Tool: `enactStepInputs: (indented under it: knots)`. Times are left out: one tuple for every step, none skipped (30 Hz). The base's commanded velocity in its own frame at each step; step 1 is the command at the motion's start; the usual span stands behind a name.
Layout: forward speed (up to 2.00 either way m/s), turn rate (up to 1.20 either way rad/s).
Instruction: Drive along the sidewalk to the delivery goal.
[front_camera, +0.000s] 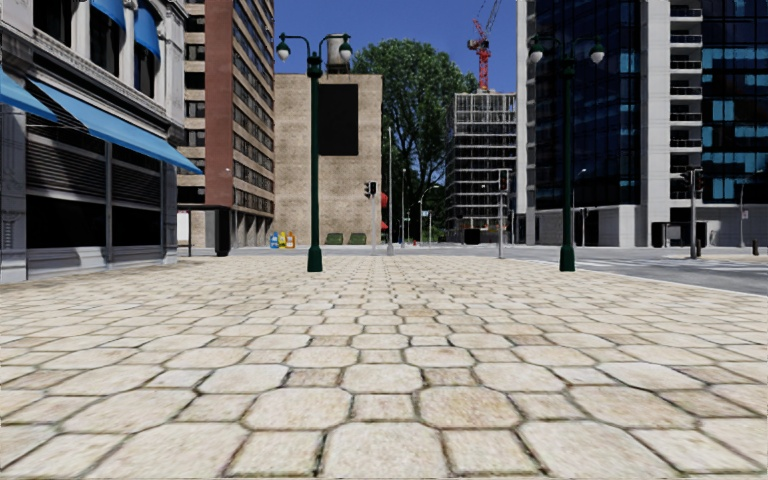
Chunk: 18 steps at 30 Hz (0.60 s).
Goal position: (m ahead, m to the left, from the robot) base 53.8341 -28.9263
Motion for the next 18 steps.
enactStepInputs:
  knots:
    - [2.0, 0.0]
    - [2.0, 0.0]
    - [2.0, 0.0]
    - [2.0, 0.0]
    - [2.0, 0.0]
    - [2.0, 0.0]
    - [2.0, 0.0]
    - [2.0, 0.0]
    - [2.0, 0.0]
    - [2.0, 0.0]
    - [2.0, 0.0]
    - [2.0, 0.0]
    - [2.0, 0.0]
    - [2.0, 0.0]
    - [2.0, 0.0]
    - [2.0, 0.0]
    - [2.0, 0.0]
    - [2.0, -0.02]
